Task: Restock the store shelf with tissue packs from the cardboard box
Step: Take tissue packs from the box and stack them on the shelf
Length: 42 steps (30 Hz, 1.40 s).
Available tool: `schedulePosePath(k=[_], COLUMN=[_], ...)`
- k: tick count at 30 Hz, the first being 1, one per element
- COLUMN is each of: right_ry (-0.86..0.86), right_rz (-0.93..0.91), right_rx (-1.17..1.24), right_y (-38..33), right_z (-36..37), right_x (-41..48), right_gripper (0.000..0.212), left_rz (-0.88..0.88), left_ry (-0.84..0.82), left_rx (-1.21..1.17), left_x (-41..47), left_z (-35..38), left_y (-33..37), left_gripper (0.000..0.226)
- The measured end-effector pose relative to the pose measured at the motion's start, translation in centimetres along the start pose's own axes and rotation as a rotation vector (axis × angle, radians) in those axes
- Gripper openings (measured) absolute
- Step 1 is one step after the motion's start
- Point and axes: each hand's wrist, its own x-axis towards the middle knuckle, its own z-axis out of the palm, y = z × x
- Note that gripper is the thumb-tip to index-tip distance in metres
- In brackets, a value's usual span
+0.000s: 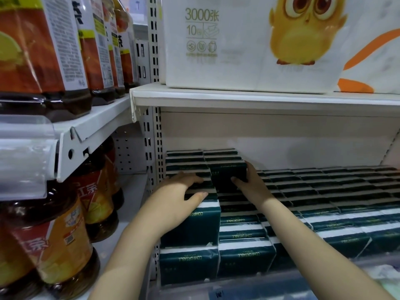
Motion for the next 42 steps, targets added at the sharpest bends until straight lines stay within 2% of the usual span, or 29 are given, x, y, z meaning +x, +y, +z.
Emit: schedulePosePath(k=[2, 5, 9, 11, 14, 16, 24, 28, 33, 38, 42], right_ry=[-0.009, 0.098, 0.226, 0.244, 0.233, 0.231, 0.333, 0.409, 0.477, 0.443, 0.39], right_rz=[0.016, 0.018, -0.081, -0.129, -0.199, -0.232, -0.287, -0.215, -0.059, 0.131, 0.297], right_rx=[-0.012, 0.031, 0.12, 0.213, 0.303, 0.366, 0.413, 0.414, 0.433, 0.442, 0.425], right_y=[-0.2, -1.2, -3.2, -4.0, -5.5, -6.0, -4.0, -1.1, 4.6, 11.5, 17.7], right_z=[-0.2, -0.7, -1.5, -1.8, -2.7, -3.6, -10.7, -14.6, -19.3, -21.1, -20.0], right_x=[-0.2, -0.9, -2.9, -4.3, -7.5, -9.4, -16.6, -19.2, -23.8, -28.4, -31.1], right_gripper=[0.075, 0.076, 0.061, 0.05, 0.038, 0.035, 0.035, 0.027, 0.023, 0.022, 0.023], left_rz=[0.011, 0.022, 0.029, 0.06, 0.079, 0.122, 0.098, 0.07, 0.006, -0.146, -0.265], left_ry=[0.012, 0.078, 0.189, 0.234, 0.257, 0.281, 0.205, 0.13, -0.039, -0.218, -0.295], left_rx=[0.004, 0.018, -0.007, -0.047, -0.143, -0.23, -0.598, -0.719, -0.722, -0.725, -0.664], left_x=[0.0, -0.1, -0.5, -1.0, -1.5, -1.6, -2.8, -3.8, -6.2, -9.7, -12.1], left_z=[0.0, 0.0, -0.2, -0.2, 0.5, 1.1, 6.2, 9.5, 15.2, 21.8, 27.2], left_y=[0.0, 0.2, 1.8, 3.3, 6.2, 7.9, 15.7, 19.1, 23.0, 24.4, 23.3], left_gripper=[0.04, 0.036, 0.027, 0.01, 0.01, 0.029, 0.048, 0.048, 0.042, 0.041, 0.035])
